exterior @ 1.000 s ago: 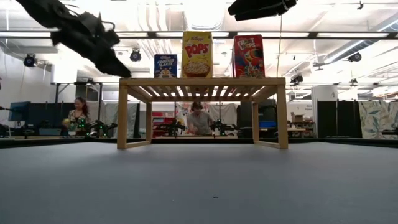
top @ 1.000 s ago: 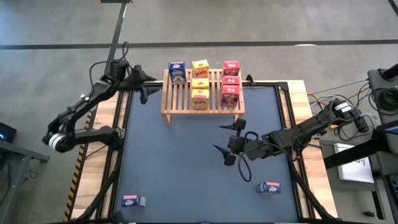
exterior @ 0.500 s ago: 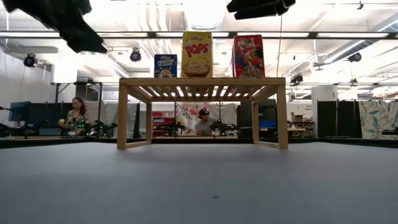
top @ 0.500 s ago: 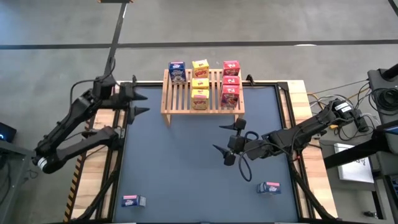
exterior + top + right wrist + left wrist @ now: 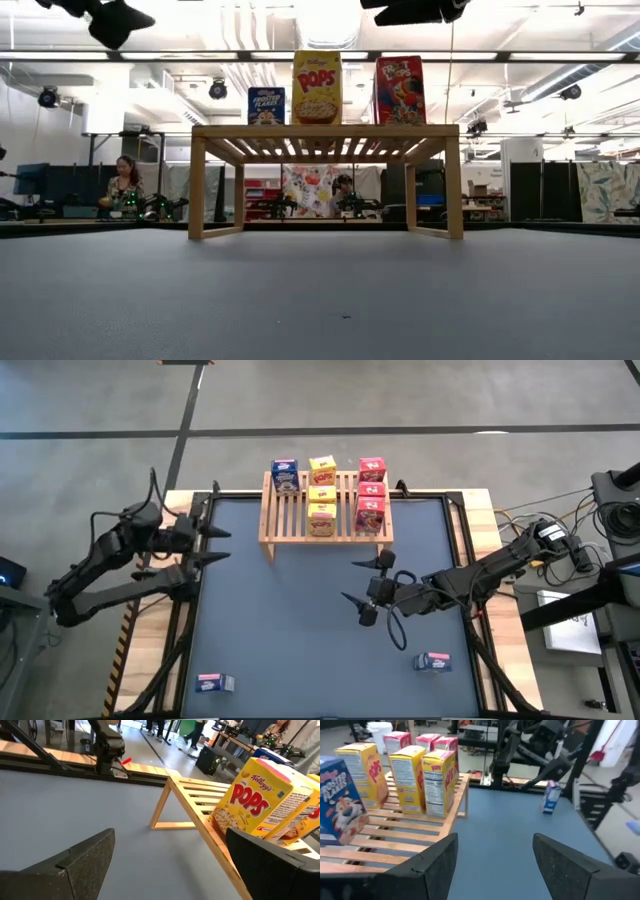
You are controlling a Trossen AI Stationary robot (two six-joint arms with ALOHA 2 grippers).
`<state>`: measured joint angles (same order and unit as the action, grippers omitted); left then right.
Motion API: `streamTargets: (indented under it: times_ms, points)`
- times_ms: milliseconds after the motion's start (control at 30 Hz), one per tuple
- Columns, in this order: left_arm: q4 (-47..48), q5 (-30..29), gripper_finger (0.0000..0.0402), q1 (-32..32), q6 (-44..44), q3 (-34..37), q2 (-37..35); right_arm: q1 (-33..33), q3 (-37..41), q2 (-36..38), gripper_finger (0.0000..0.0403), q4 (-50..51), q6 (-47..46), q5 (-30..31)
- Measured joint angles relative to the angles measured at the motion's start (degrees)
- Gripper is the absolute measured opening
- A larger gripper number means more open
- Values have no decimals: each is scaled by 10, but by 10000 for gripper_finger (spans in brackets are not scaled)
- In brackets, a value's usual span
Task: Stack cereal on shelf
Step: Put the left blue cereal box on the shelf aligned with the blue cereal box
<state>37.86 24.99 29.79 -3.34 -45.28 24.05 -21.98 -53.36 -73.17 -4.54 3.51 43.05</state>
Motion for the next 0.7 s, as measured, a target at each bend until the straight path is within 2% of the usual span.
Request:
streamTargets:
  times_ms: [100, 500, 700]
  points:
    - [-7, -35, 235, -40, -5, 0, 16, 0, 0, 0, 368, -10, -1, 0]
    - [-33, -36, 217, -186, -10, 0, 149, 3, 0, -6, 368, -14, -29, 3]
    - [95, -37, 216, -211, 29, -62, 166, 5, 0, -34, 368, -56, -21, 5]
